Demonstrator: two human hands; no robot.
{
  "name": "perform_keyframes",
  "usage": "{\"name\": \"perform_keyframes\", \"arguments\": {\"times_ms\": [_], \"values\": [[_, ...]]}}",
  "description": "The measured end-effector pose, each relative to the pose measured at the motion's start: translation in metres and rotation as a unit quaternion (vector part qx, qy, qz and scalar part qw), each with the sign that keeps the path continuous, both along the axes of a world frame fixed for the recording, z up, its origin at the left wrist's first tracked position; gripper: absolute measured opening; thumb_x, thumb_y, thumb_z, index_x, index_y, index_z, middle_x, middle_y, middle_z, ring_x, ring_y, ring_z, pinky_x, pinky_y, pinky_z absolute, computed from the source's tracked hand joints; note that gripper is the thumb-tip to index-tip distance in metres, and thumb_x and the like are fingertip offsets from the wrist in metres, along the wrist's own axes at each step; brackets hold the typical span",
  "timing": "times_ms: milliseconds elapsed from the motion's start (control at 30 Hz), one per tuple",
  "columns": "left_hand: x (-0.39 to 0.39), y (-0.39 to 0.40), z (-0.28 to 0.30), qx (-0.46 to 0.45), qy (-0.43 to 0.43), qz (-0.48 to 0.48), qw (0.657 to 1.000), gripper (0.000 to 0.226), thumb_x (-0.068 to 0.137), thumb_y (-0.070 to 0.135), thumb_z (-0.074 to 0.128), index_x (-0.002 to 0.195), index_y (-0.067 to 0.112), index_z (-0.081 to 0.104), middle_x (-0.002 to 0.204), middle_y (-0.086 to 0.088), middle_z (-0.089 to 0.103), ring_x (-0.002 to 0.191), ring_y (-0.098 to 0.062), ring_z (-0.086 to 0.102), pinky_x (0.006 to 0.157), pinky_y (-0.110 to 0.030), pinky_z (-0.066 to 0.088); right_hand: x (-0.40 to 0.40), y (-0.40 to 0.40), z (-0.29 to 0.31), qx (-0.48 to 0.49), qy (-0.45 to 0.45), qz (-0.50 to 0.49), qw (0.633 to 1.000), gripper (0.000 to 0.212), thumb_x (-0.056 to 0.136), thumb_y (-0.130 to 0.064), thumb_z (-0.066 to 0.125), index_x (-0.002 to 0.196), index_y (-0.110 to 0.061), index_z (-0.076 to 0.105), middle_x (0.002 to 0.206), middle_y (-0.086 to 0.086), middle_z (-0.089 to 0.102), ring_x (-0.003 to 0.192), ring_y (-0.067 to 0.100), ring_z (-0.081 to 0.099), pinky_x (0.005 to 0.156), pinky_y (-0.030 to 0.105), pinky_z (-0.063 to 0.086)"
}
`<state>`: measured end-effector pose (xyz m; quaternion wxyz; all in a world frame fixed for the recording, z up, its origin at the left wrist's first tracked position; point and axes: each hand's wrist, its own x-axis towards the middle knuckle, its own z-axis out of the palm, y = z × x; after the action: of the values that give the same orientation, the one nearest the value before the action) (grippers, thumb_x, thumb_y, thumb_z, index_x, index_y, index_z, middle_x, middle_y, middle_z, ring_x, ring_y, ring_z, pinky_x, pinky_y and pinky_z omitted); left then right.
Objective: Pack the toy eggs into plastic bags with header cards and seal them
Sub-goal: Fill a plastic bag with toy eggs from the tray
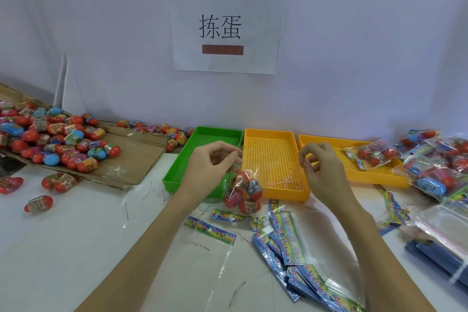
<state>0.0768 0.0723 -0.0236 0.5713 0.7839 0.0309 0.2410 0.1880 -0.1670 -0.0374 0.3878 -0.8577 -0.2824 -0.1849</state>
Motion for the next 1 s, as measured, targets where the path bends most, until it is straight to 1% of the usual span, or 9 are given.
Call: {"name": "perform_keyframes", "arguments": {"times_ms": [100, 267, 367, 533, 633, 767, 833, 933, 1000], "values": [[0.0, -0.001, 0.0, 0.006, -0.001, -0.001, 1.0, 0.011, 0.097, 0.005, 0.069, 0.103, 0.009, 0.077, 0.085, -0.001, 0.08, 0.075, -0.018, 0.077, 0.073, -0.022, 0.06, -0.005, 0.005, 0.0, 0.017, 0.003, 0.007, 1.0, 0.043, 0.088, 0.017, 0.051, 0.067, -0.019, 0.06, 0.091, 0.007, 0.059, 0.078, 0.024, 0.057, 0.063, 0.011, 0.037], [0.001, -0.002, -0.001, 0.009, -0.004, -0.007, 1.0, 0.01, 0.097, 0.006, 0.069, 0.102, 0.011, 0.077, 0.086, -0.002, 0.08, 0.076, -0.022, 0.077, 0.076, -0.027, 0.062, -0.014, 0.013, 0.0, 0.074, 0.067, 0.037, 0.994, 0.033, 0.09, -0.019, 0.04, 0.061, -0.016, 0.057, 0.06, 0.006, 0.057, 0.056, 0.016, 0.05, 0.052, 0.037, 0.036], [0.001, -0.002, -0.001, 0.008, -0.001, -0.009, 1.0, 0.01, 0.098, 0.006, 0.069, 0.102, 0.01, 0.077, 0.086, -0.002, 0.08, 0.076, -0.021, 0.077, 0.076, -0.026, 0.062, -0.011, 0.015, 0.0, 0.017, 0.046, 0.008, 0.999, 0.036, 0.104, -0.021, 0.049, 0.073, -0.019, 0.066, 0.074, -0.001, 0.06, 0.069, 0.013, 0.054, 0.061, 0.025, 0.036], [0.001, -0.003, -0.001, 0.005, 0.002, -0.008, 1.0, 0.01, 0.098, 0.005, 0.069, 0.101, 0.01, 0.077, 0.085, -0.002, 0.08, 0.075, -0.021, 0.076, 0.074, -0.023, 0.06, -0.009, 0.015, -0.003, -0.109, 0.037, -0.007, 0.993, 0.021, 0.099, -0.024, 0.069, 0.114, -0.016, 0.079, 0.08, -0.011, 0.053, 0.073, 0.004, 0.049, 0.064, 0.01, 0.031], [0.001, -0.004, 0.0, 0.005, 0.003, -0.009, 1.0, 0.01, 0.098, 0.005, 0.069, 0.102, 0.009, 0.077, 0.086, -0.002, 0.08, 0.076, -0.021, 0.077, 0.074, -0.023, 0.06, -0.01, 0.015, -0.001, -0.104, 0.051, 0.013, 0.993, 0.026, 0.101, -0.033, 0.064, 0.104, -0.017, 0.083, 0.108, 0.001, 0.067, 0.105, 0.018, 0.058, 0.086, 0.026, 0.044], [0.0, -0.003, 0.0, 0.0, 0.004, -0.011, 1.0, 0.011, 0.098, 0.005, 0.069, 0.103, 0.009, 0.077, 0.087, -0.002, 0.08, 0.077, -0.021, 0.077, 0.075, -0.023, 0.06, -0.013, 0.014, 0.007, -0.103, 0.064, -0.027, 0.992, 0.029, 0.098, -0.035, 0.069, 0.081, -0.017, 0.084, 0.137, 0.004, 0.065, 0.133, 0.026, 0.049, 0.107, 0.043, 0.039], [0.0, -0.003, 0.001, -0.001, 0.005, -0.012, 1.0, 0.011, 0.098, 0.005, 0.069, 0.103, 0.009, 0.077, 0.086, -0.002, 0.08, 0.077, -0.021, 0.077, 0.075, -0.023, 0.06, -0.015, 0.014, 0.009, -0.091, 0.053, -0.037, 0.994, 0.009, 0.09, -0.026, 0.08, 0.086, -0.018, 0.079, 0.129, 0.005, 0.067, 0.124, 0.023, 0.056, 0.098, 0.033, 0.044], [0.0, -0.003, 0.001, -0.007, 0.008, -0.013, 1.0, 0.011, 0.098, 0.005, 0.069, 0.102, 0.01, 0.077, 0.086, -0.002, 0.08, 0.077, -0.021, 0.077, 0.075, -0.024, 0.06, -0.018, 0.014, 0.009, -0.053, 0.055, -0.019, 0.997, 0.022, 0.087, -0.014, 0.082, 0.095, -0.021, 0.063, 0.101, -0.002, 0.065, 0.095, 0.017, 0.063, 0.07, 0.008, 0.039], [0.001, -0.003, 0.001, -0.018, 0.008, -0.011, 1.0, 0.011, 0.098, 0.005, 0.069, 0.102, 0.011, 0.077, 0.086, -0.001, 0.08, 0.078, -0.02, 0.077, 0.073, -0.021, 0.059, -0.021, 0.017, 0.008, -0.021, 0.066, 0.016, 0.997, 0.018, 0.096, -0.01, 0.07, 0.108, -0.022, 0.062, 0.089, -0.008, 0.07, 0.078, 0.013, 0.068, 0.061, 0.008, 0.045]]}}
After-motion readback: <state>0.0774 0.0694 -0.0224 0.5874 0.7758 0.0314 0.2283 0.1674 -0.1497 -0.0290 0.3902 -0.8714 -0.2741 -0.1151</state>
